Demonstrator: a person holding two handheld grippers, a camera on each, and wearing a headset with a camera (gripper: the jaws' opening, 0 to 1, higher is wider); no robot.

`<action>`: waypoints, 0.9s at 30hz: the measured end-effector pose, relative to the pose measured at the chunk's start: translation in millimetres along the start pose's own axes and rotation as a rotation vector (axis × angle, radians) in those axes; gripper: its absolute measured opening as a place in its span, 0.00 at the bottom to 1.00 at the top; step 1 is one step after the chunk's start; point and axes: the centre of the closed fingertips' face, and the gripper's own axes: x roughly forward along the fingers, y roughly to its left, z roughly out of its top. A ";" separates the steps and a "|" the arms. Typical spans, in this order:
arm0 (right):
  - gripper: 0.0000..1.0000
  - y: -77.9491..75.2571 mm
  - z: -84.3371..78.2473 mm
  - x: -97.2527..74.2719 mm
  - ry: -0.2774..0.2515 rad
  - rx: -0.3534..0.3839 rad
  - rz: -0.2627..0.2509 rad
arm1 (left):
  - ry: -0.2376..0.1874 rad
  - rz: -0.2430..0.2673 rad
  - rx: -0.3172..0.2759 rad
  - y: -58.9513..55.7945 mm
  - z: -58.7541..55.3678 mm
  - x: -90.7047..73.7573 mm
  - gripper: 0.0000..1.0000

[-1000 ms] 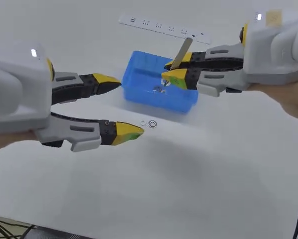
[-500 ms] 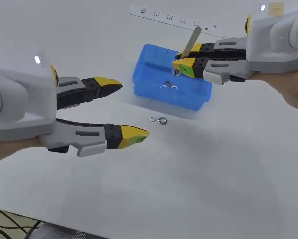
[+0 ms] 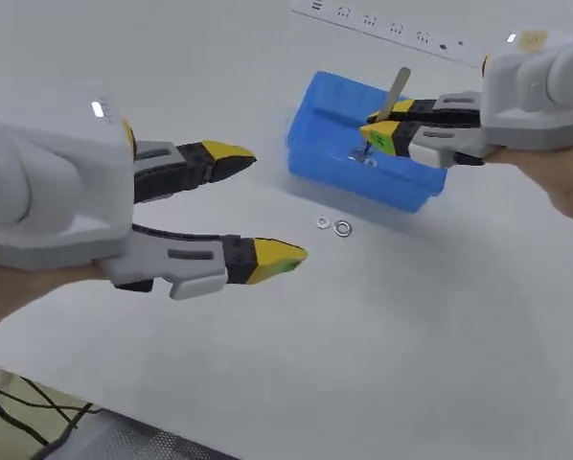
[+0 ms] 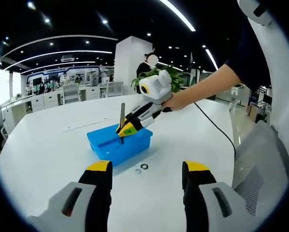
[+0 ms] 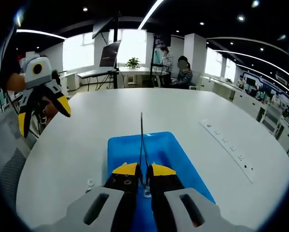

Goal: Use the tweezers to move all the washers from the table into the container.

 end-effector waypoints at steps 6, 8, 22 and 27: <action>0.09 -0.7 -7.7 7.3 0.013 0.011 -0.002 | 0.023 0.010 -0.009 -3.1 -10.7 -1.2 0.64; 0.09 1.3 -8.1 6.8 0.014 0.006 -0.001 | 0.026 0.010 -0.014 -4.6 -11.6 -0.5 0.64; 0.10 7.8 -4.6 -0.3 0.010 0.000 -0.005 | 0.020 -0.012 -0.007 -11.1 -5.6 7.9 0.64; 0.10 8.8 -5.2 -4.3 0.016 0.000 -0.007 | 0.022 -0.022 -0.006 -15.6 -4.8 9.1 0.64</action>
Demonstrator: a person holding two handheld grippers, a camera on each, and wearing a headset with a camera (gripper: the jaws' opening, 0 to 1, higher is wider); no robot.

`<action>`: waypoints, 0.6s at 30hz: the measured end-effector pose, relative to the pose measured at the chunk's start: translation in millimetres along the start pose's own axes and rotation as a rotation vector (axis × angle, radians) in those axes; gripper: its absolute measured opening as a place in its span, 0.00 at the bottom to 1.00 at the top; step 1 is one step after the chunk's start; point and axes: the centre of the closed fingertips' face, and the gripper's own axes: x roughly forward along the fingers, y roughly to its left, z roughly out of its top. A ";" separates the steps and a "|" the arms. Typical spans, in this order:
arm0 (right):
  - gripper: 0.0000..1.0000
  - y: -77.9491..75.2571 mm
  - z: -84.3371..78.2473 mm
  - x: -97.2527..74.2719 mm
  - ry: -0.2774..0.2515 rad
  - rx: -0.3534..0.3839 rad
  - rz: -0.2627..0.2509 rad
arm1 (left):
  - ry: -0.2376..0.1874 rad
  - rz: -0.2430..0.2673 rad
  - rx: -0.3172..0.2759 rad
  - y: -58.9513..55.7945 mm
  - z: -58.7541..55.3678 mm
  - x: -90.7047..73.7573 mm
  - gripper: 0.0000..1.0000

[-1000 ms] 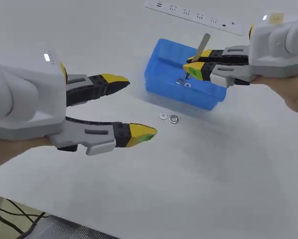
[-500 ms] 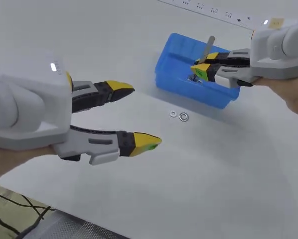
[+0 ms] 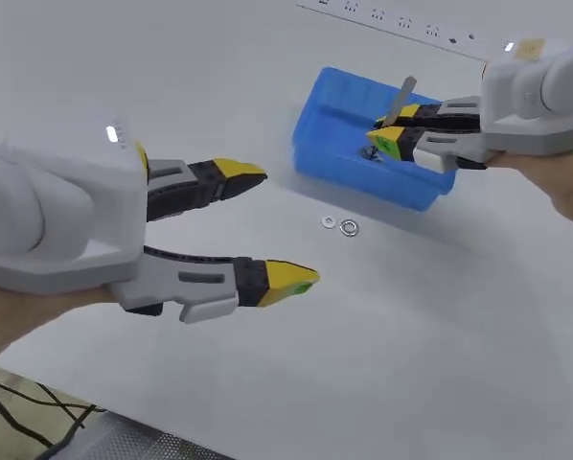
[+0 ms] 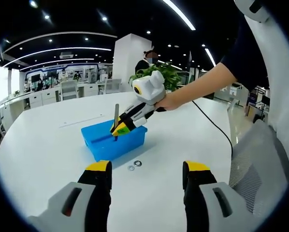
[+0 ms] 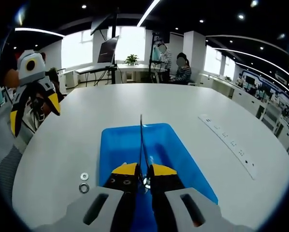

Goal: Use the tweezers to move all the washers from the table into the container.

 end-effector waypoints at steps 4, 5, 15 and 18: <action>0.10 0.6 0.9 -1.9 0.000 -0.005 -0.001 | 0.001 -0.003 -0.001 -1.4 -0.2 0.0 0.64; 0.10 0.0 2.0 -2.4 -0.003 -0.002 -0.003 | 0.000 -0.002 -0.001 -1.4 0.1 -0.1 0.64; 0.10 0.6 5.8 -4.2 -0.008 0.000 -0.007 | -0.005 0.007 -0.011 -0.3 1.9 -1.8 0.64; 0.10 1.1 8.1 -5.2 -0.021 0.015 -0.005 | -0.005 0.005 -0.013 -1.9 2.4 -2.1 0.64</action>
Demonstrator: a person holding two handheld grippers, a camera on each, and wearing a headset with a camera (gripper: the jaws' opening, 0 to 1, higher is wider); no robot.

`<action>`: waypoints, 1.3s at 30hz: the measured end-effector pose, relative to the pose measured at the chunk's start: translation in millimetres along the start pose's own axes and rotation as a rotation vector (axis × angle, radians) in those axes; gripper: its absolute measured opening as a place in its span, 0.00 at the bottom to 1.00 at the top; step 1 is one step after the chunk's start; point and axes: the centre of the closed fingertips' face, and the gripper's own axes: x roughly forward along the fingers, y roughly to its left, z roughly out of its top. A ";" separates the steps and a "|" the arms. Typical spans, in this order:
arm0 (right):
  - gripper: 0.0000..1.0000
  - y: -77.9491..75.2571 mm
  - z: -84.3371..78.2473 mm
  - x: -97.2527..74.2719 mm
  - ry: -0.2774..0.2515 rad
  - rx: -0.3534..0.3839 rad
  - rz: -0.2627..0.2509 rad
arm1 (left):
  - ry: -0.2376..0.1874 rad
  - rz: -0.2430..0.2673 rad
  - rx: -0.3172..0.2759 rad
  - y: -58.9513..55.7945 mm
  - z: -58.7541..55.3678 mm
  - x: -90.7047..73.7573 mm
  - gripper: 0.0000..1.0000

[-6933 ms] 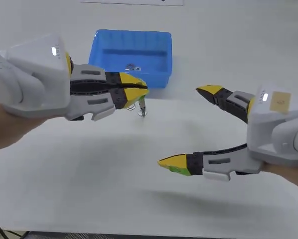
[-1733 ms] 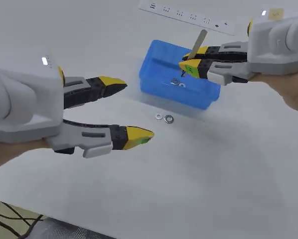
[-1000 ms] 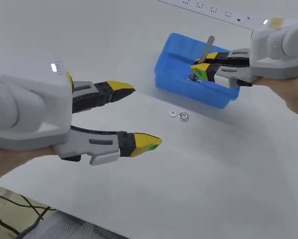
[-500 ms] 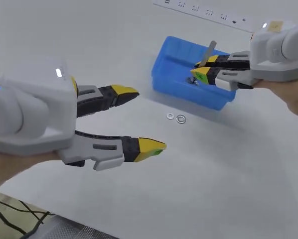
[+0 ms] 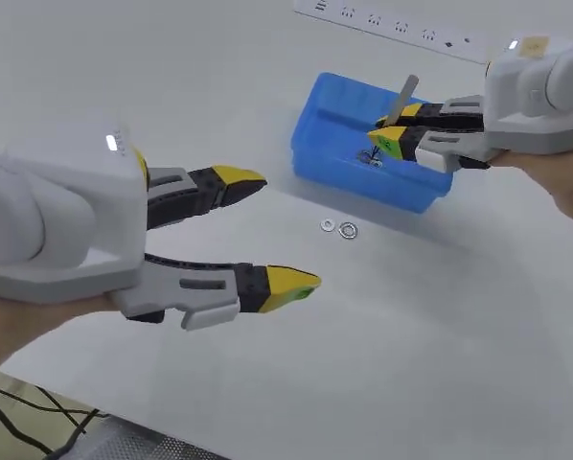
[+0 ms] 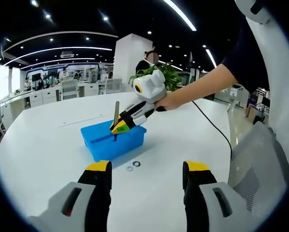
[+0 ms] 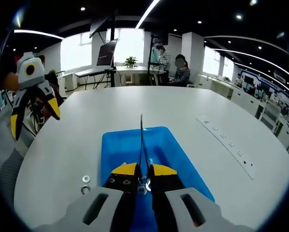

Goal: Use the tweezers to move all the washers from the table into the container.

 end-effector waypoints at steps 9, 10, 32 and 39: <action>0.10 -3.6 1.7 -5.7 -0.012 0.013 -0.009 | 0.005 -0.001 0.012 -0.9 3.0 2.0 0.64; 0.10 -3.6 1.8 -6.5 -0.013 0.017 -0.009 | 0.004 0.000 0.011 -0.9 3.3 2.0 0.64; 0.10 16.1 11.2 -8.7 -0.002 -0.090 0.055 | -0.080 -0.047 0.113 61.0 61.4 67.0 0.61; 0.10 22.3 9.5 -5.9 0.015 -0.131 0.077 | -0.115 -0.084 0.116 66.1 82.5 98.4 0.55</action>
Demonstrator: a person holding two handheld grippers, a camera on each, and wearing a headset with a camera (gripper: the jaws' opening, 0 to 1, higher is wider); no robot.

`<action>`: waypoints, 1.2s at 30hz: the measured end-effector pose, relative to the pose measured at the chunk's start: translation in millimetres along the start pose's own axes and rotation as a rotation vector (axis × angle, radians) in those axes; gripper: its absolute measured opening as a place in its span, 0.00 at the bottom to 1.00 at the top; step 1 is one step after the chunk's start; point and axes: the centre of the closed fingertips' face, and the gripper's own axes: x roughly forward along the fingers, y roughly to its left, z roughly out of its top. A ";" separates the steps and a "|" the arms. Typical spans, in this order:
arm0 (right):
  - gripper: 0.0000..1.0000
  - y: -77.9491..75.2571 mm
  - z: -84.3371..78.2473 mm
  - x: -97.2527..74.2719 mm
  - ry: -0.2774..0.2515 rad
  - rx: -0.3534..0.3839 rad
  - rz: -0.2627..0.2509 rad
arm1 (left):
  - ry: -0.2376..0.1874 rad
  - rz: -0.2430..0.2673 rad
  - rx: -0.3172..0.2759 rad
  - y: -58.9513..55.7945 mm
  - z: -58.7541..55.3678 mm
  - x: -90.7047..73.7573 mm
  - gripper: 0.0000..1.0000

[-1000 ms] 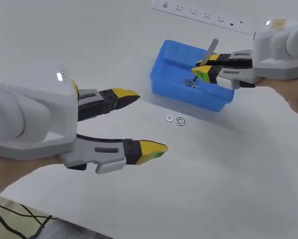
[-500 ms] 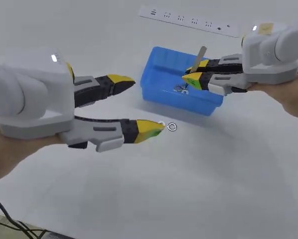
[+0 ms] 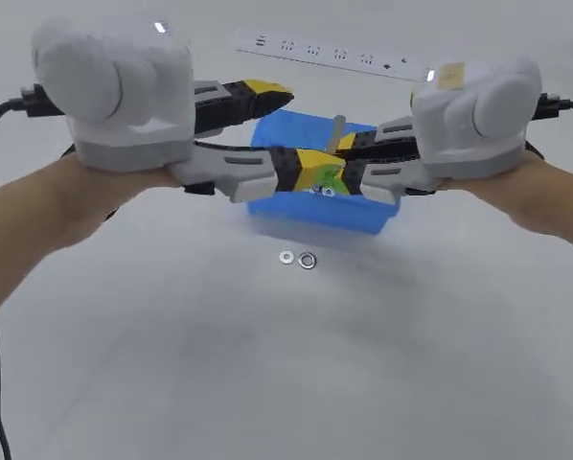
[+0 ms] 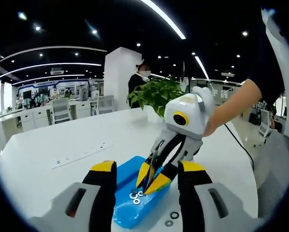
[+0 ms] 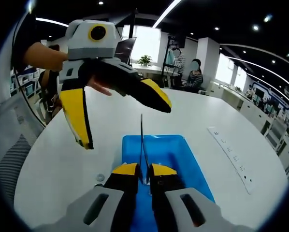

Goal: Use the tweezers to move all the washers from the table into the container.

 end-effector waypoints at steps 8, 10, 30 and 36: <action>0.10 3.0 -1.4 -3.5 0.012 -0.040 0.022 | 0.038 -0.127 0.091 -17.8 -2.3 11.6 0.40; 0.10 2.9 -2.2 -4.4 0.014 -0.042 0.023 | 0.039 -0.130 0.107 -15.8 -2.8 11.0 0.36; 0.10 4.8 -1.5 -4.9 0.031 -0.069 0.043 | 0.080 -0.200 0.179 -19.0 -5.5 8.7 0.10; 0.10 7.2 0.6 -4.2 0.031 -0.076 0.053 | 0.086 -0.213 0.201 -20.1 -5.6 7.7 0.08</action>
